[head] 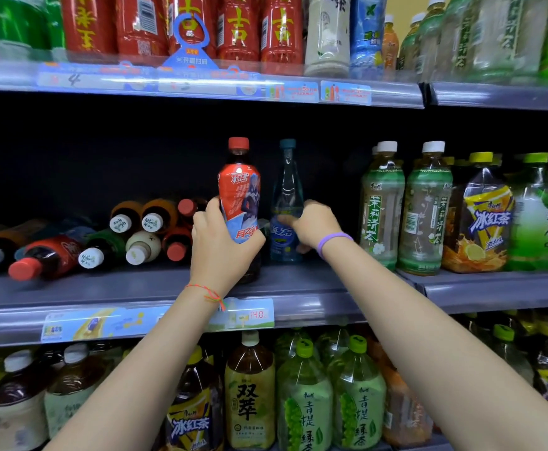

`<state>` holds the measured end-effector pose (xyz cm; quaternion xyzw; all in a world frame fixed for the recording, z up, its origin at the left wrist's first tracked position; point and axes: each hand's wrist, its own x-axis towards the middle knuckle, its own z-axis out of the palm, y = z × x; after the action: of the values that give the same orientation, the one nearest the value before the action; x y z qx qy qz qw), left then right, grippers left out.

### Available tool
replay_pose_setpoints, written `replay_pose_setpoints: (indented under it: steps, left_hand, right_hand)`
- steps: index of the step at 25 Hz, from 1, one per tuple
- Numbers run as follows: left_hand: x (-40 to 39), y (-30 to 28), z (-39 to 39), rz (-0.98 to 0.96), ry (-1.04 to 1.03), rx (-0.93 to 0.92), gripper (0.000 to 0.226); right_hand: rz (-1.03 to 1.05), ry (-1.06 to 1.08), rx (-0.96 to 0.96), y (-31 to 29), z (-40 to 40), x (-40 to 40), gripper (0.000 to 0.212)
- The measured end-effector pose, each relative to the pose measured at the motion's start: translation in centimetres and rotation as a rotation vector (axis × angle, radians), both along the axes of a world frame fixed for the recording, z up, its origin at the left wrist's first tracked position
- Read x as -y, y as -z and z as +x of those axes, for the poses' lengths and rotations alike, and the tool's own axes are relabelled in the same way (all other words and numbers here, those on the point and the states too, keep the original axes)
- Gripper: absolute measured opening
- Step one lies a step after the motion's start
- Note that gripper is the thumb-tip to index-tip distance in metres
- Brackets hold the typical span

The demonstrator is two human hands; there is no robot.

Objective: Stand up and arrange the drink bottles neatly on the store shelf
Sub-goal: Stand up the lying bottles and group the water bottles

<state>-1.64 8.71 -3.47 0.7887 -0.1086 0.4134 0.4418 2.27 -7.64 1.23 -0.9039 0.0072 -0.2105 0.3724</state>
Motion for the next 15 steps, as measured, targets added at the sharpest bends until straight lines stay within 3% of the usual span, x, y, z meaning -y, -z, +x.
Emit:
replay_pose_setpoints:
  steps: [2, 6, 8, 11, 15]
  left_hand:
    - [0.0, 0.0, -0.1, 0.006, 0.005, 0.004, 0.06]
    - [0.3, -0.4, -0.1, 0.029, 0.089, -0.024, 0.065]
    - [1.2, -0.7, 0.3, 0.123, 0.089, -0.036, 0.067]
    - [2.9, -1.7, 2.0, 0.304, -0.008, -0.081, 0.061]
    - [2.9, -2.5, 4.1, 0.506, -0.307, -0.192, 0.042]
  right_hand:
    - [-0.187, 0.024, 0.004, 0.4, 0.9, 0.0, 0.024]
    - [-0.62, 0.142, 0.107, 1.5, 0.2, 1.9, 0.034]
    - [-0.794, 0.161, -0.034, 1.9, -0.4, 2.9, 0.041]
    - [-0.821, 0.064, -0.193, 2.4, -1.1, 3.6, 0.046]
    - [-0.749, -0.009, 0.061, 2.8, -3.1, 3.8, 0.026]
